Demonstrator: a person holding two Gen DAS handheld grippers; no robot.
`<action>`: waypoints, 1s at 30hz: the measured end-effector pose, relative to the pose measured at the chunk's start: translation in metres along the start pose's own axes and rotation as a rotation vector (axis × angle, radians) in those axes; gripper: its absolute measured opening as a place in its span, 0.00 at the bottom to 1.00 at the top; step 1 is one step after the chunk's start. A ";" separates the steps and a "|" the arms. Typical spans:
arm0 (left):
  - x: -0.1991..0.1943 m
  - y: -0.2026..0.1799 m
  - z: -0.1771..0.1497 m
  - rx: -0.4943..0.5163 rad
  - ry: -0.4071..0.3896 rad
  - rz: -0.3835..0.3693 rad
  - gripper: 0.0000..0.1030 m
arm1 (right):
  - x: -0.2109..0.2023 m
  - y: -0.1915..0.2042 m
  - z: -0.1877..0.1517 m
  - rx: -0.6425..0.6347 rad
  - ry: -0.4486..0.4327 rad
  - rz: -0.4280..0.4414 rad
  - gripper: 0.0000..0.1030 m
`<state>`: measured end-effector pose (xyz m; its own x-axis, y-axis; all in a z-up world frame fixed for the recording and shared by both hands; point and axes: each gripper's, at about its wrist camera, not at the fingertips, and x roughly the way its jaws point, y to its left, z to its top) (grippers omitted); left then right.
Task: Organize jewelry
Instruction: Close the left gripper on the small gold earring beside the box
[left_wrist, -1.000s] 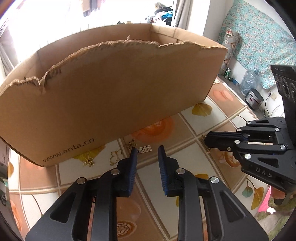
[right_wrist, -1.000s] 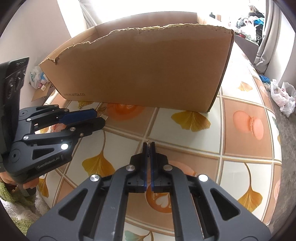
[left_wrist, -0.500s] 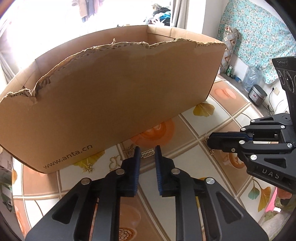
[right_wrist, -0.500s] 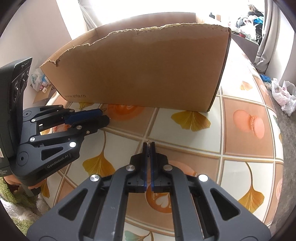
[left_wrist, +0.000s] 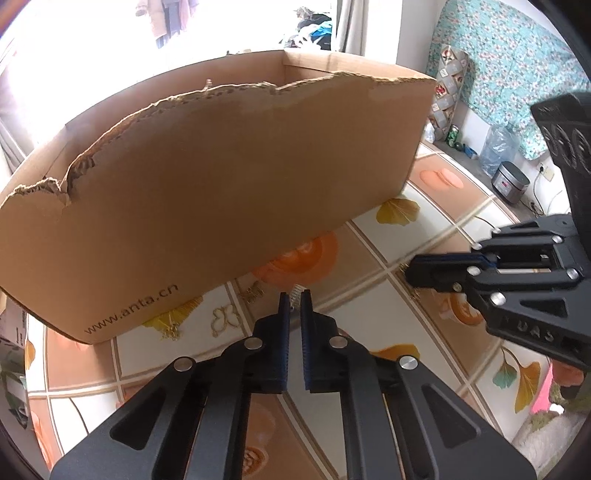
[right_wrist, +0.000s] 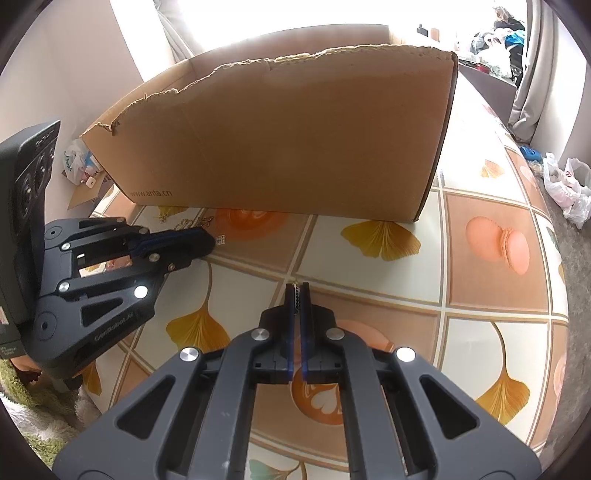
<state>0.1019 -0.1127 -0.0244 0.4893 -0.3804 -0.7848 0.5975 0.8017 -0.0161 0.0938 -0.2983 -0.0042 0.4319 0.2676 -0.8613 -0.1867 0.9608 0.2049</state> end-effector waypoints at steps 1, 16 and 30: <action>-0.002 -0.001 -0.002 0.001 0.004 -0.010 0.06 | 0.000 0.000 0.000 0.000 0.000 0.001 0.02; -0.004 0.006 0.008 0.008 -0.011 -0.052 0.21 | -0.001 0.002 0.002 0.000 0.001 -0.002 0.02; 0.004 -0.003 0.006 0.130 0.006 0.002 0.06 | 0.001 0.002 0.002 0.006 -0.001 0.009 0.02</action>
<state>0.1060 -0.1195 -0.0236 0.4867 -0.3759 -0.7886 0.6744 0.7355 0.0656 0.0951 -0.2962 -0.0035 0.4310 0.2764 -0.8590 -0.1856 0.9587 0.2154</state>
